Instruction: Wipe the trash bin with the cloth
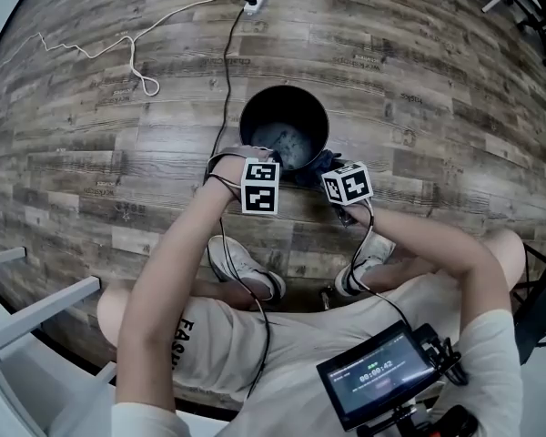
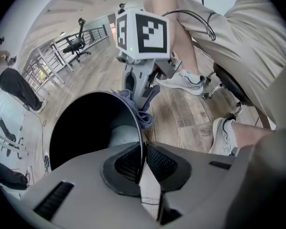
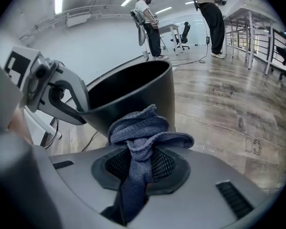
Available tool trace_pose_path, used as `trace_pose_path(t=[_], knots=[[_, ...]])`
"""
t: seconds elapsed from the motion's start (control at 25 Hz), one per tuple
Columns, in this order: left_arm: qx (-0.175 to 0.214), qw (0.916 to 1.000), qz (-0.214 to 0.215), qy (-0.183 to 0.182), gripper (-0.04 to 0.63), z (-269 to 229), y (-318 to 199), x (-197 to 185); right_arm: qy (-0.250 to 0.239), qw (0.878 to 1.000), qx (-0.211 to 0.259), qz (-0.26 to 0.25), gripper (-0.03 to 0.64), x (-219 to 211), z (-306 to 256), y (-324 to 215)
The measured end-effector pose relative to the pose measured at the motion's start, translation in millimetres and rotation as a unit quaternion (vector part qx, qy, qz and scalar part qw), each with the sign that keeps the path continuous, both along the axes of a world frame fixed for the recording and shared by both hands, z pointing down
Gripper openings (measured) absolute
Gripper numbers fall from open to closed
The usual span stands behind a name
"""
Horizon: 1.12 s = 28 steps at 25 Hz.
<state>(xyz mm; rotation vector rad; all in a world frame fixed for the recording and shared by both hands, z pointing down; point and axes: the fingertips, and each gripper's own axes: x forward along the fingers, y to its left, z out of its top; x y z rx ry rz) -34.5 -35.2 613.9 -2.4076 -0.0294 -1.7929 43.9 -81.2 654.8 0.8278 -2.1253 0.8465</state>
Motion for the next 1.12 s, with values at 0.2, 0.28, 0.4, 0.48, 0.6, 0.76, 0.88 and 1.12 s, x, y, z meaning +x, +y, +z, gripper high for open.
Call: trace_pose_path(t=[0.2, 0.28, 0.4, 0.48, 0.6, 0.76, 0.88, 1.12], knots=[[-0.001, 1.0, -0.001, 0.003, 0.037, 1, 1, 3, 0.037, 0.999, -0.01, -0.011, 0.081, -4, 49, 3], [-0.002, 1.0, -0.003, 0.004, 0.035, 0, 0, 3, 0.048, 0.998, -0.027, -0.002, 0.081, -5, 68, 2], [-0.004, 0.9999, -0.008, 0.007, 0.035, 0, -2, 6, 0.049, 0.996, -0.066, 0.03, 0.081, -3, 98, 1], [-0.006, 0.9999, -0.013, 0.007, 0.034, 0, -2, 7, 0.055, 0.995, -0.075, 0.034, 0.082, -3, 117, 1], [-0.009, 0.9996, -0.025, 0.005, 0.034, 0, -4, 9, 0.074, 0.994, -0.079, 0.023, 0.081, -2, 143, 1], [-0.013, 0.9987, -0.048, -0.001, 0.035, 0, -7, 11, 0.071, 0.988, -0.13, 0.046, 0.082, 0, 138, 3], [-0.019, 0.9977, -0.064, 0.007, 0.035, 1, -7, 13, 0.072, 0.987, -0.136, 0.048, 0.082, 5, 129, 8], [-0.028, 0.999, -0.033, 0.014, 0.137, -9, -8, -3, 0.052, 0.993, -0.105, 0.004, 0.082, 20, 95, 24]])
